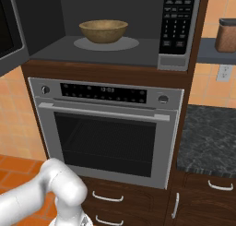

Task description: Open the microwave, place the bowl with waffle inside the microwave, then close the microwave door and turn it on.

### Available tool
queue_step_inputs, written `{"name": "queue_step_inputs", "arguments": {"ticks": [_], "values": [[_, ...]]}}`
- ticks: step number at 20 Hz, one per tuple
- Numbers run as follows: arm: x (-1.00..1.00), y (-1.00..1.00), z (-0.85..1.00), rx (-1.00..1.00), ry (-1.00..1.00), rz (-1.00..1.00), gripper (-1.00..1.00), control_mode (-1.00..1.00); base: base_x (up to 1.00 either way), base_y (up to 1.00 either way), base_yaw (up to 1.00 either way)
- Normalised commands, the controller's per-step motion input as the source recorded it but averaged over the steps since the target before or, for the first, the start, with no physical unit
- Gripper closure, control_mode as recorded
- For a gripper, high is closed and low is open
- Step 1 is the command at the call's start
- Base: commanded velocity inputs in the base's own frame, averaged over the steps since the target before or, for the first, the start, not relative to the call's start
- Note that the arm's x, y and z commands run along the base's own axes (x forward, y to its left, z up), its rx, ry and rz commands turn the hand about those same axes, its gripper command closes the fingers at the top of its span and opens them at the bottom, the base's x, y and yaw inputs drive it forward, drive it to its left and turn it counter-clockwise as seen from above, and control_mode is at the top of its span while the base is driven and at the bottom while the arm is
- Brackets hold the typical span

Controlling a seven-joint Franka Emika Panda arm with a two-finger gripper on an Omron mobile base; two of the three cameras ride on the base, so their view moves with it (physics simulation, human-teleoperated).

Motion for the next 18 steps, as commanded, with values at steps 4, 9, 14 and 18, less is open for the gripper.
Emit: {"name": "queue_step_inputs", "arguments": {"ticks": [4, 9, 14, 18], "values": [[0.54, -0.62, -0.49, 0.06, -0.05, -0.33, -1.00, -1.00, 0.00, 0.00, 0.00], [0.74, -0.60, -0.22, 0.05, -0.10, -0.26, -1.00, -1.00, 0.00, 0.00, 0.00], [0.77, -0.39, 0.00, 0.00, -0.17, -0.13, -1.00, -1.00, 0.00, 0.00, 0.00], [0.67, -0.76, 0.00, 0.04, -0.14, -0.02, -1.00, -1.00, 0.00, 0.00, 0.00]]}}
